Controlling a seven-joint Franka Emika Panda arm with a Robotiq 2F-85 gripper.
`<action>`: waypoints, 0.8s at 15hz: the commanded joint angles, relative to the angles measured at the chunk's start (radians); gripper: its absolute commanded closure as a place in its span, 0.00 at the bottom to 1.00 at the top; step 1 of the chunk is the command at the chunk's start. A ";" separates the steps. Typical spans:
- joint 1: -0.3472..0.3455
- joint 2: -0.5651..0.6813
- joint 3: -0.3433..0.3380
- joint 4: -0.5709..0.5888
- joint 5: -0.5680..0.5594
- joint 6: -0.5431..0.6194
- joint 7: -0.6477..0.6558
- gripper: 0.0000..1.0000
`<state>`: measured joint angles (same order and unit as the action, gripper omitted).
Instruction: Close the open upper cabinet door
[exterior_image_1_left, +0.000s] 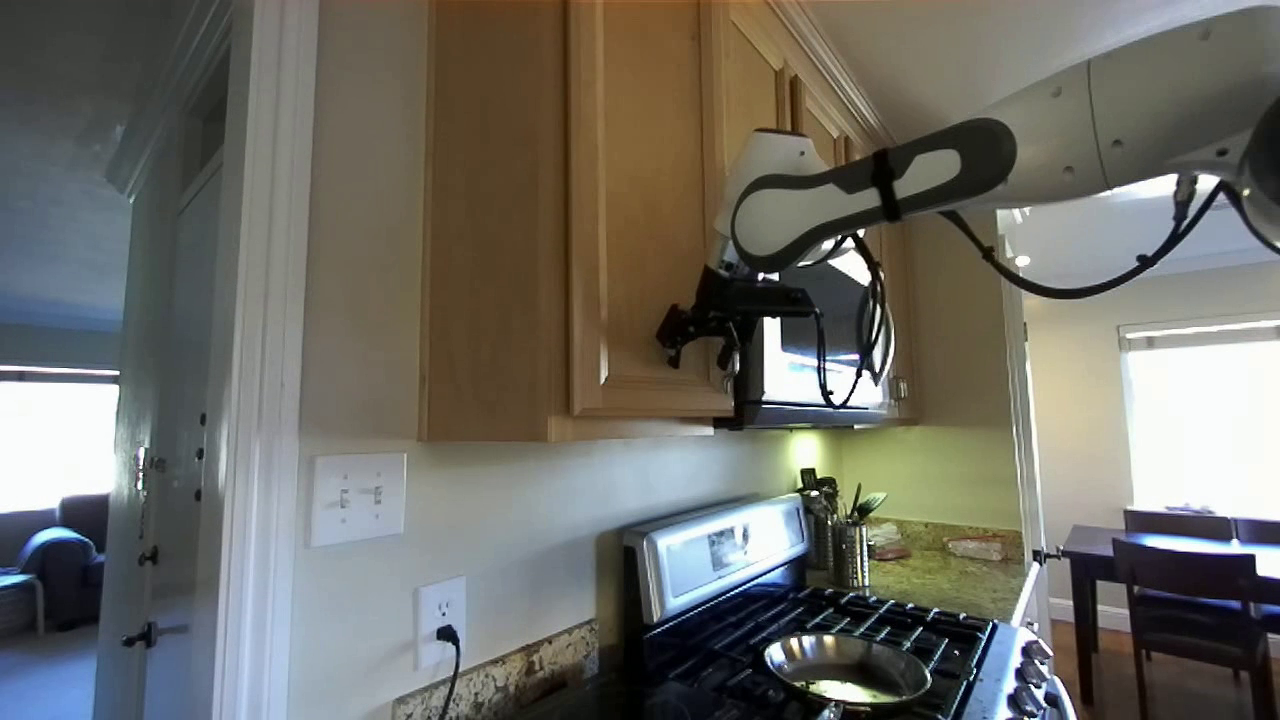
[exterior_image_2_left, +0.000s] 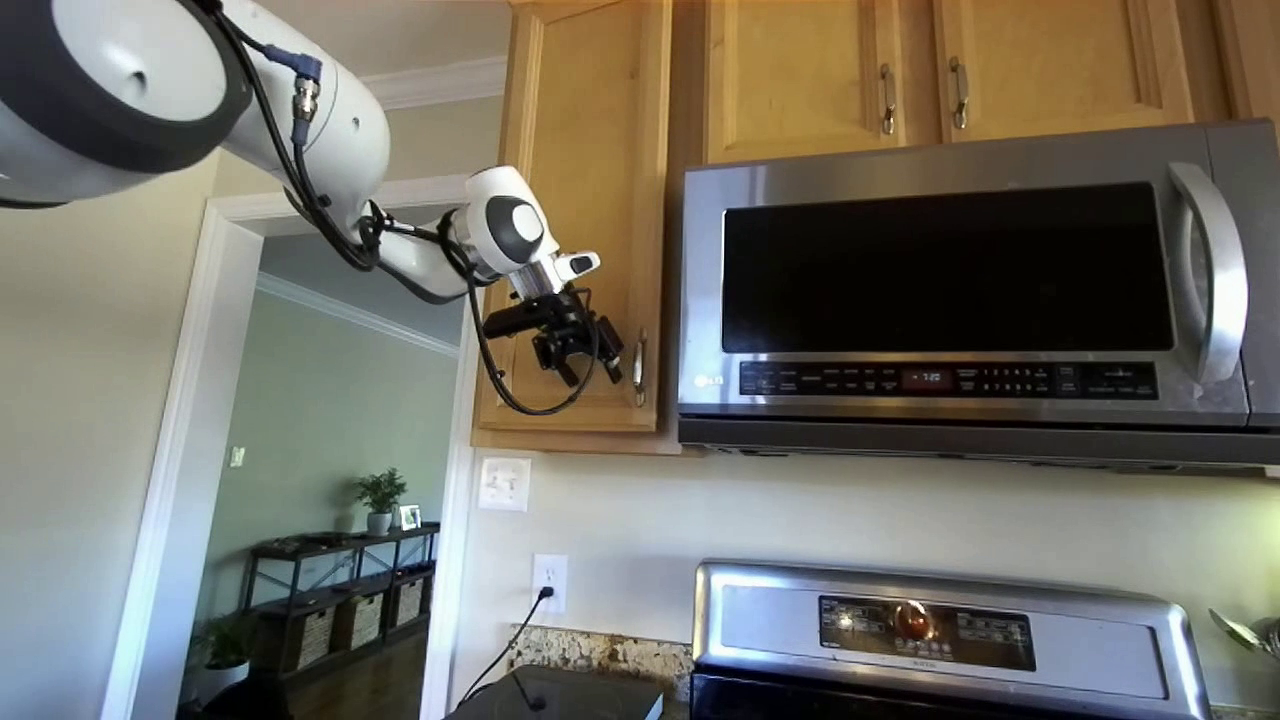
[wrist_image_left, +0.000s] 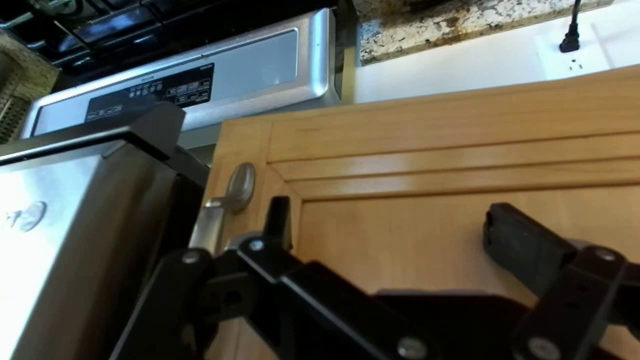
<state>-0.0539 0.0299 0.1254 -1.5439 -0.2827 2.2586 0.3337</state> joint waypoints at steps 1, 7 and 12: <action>0.057 0.050 -0.026 0.074 0.018 -0.024 -0.031 0.00; 0.060 -0.140 0.018 -0.120 0.076 -0.133 -0.098 0.00; 0.095 -0.335 0.007 -0.294 0.147 -0.344 -0.135 0.00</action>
<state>0.0148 -0.1519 0.1552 -1.6793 -0.1832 1.9934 0.2331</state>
